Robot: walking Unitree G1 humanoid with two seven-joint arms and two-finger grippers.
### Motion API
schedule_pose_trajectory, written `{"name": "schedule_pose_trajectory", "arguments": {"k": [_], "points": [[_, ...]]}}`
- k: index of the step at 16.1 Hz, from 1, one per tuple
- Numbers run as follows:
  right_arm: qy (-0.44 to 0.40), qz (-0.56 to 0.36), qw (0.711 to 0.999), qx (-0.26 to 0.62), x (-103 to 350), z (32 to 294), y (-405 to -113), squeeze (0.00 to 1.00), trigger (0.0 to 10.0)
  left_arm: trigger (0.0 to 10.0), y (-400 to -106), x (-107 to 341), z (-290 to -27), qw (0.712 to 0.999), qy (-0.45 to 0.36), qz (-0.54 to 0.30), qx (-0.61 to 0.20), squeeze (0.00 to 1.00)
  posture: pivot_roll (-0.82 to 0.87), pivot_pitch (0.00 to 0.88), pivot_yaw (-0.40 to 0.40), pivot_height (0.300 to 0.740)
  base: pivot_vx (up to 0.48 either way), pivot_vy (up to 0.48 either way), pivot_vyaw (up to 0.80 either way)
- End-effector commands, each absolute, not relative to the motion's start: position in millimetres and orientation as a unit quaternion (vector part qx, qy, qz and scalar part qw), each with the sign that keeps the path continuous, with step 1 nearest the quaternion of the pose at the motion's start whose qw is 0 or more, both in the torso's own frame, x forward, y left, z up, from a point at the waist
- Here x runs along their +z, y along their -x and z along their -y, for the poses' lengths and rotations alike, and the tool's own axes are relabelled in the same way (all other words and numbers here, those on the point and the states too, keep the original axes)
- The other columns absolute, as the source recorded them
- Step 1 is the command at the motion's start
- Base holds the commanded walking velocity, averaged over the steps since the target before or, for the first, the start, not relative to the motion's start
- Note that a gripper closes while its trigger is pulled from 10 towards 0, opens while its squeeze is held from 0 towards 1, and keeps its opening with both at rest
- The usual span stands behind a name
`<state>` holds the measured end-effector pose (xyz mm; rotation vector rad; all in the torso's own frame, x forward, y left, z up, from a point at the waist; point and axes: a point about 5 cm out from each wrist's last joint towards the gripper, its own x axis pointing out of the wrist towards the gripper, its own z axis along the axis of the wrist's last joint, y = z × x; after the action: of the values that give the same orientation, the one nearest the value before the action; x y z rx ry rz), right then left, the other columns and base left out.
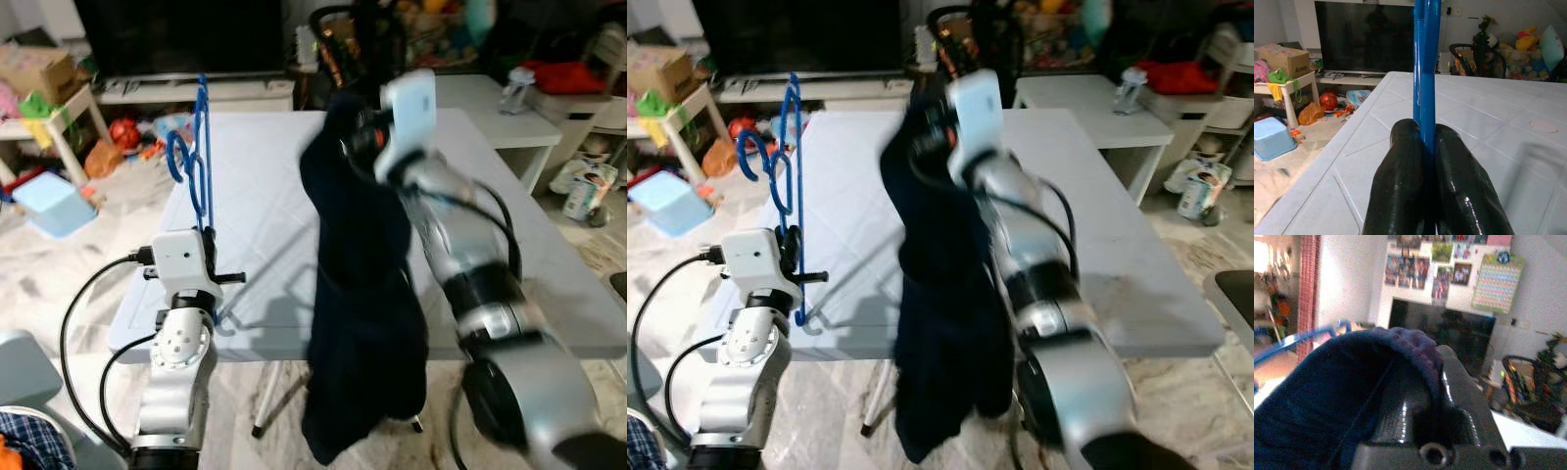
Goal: Hang hanger
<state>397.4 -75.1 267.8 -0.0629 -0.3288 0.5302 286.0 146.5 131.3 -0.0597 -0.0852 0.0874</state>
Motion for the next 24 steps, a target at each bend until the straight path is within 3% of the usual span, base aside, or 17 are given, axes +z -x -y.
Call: {"name": "schedule_pose_trajectory", "arguments": {"k": [1,5,7,8,11,13,15,16,19,21,24], "points": [[0.019,0.172,0.957,0.234,281.3,78.0,-404.0,0.0,10.0,10.0,-277.8,104.6,-143.5,0.998,0.032,-0.02,0.04,0.0,-0.07,0.0,-0.027,0.74,0.0,0.0,0.0],[0.042,0.28,0.942,0.181,369.1,80.8,-407.6,0.0,10.0,10.0,-275.4,106.0,-147.9,0.998,0.037,-0.019,0.05,0.0,-0.04,0.0,-0.045,0.74,0.0,0.0,0.0],[0.003,0.384,0.92,0.076,418.2,115.8,-396.1,0.0,10.0,10.0,-273.3,103.5,-148.2,0.998,0.035,-0.023,0.054,0.0,-0.05,0.0,-0.045,0.74,0.0,0.0,0.0],[0.001,0.386,0.92,0.064,420.9,121.6,-396.3,0.0,10.0,10.0,-272.7,103.1,-146.4,0.998,0.035,-0.023,0.052,0.0,-0.06,0.0,-0.042,0.74,0.0,0.0,0.0],[0.054,0.306,0.943,0.122,365.0,109.7,-410.1,0.0,10.0,10.0,-274.3,104.3,-141.1,0.998,0.038,-0.022,0.046,0.0,-0.07,0.0,-0.036,0.74,0.0,0.0,0.0],[0.112,0.161,0.964,0.181,275.0,105.2,-416.9,0.0,10.0,10.0,-274.5,106.0,-141.1,0.998,0.036,-0.02,0.04,0.0,-0.07,0.0,-0.028,0.74,0.0,0.0,0.0],[0.144,0.048,0.962,0.225,213.1,112.4,-410.5,0.0,10.0,10.0,-273.2,103.2,-142.8,0.998,0.034,-0.026,0.038,0.0,-0.07,0.0,-0.018,0.74,0.0,0.0,0.0],[0.147,0.025,0.961,0.234,200.7,116.0,-408.0,1.0,10.0,10.0,-273.3,103.0,-142.7,0.998,0.034,-0.027,0.036,0.0,-0.08,0.0,-0.014,0.74,0.0,0.0,0.0],[0.162,-0.047,0.944,0.284,172.4,127.6,-399.0,1.0,10.0,10.0,-277.9,105.3,-138.6,0.999,0.035,-0.026,0.023,0.0,-0.08,0.0,-0.001,0.74,0.0,0.0,0.0],[0.232,-0.079,0.922,0.298,157.3,141.6,-392.2,1.0,10.0,10.0,-278.9,105.3,-138.7,0.999,0.032,-0.026,0.019,0.0,-0.08,0.0,0.0,0.74,0.0,0.0,0.0],[0.29,-0.106,0.917,0.252,144.7,170.9,-387.5,1.0,10.0,10.0,-278.8,104.4,-139.9,0.999,0.029,-0.028,0.019,0.0,-0.08,0.0,-0.005,0.74,0.0,0.0,0.0]]}}
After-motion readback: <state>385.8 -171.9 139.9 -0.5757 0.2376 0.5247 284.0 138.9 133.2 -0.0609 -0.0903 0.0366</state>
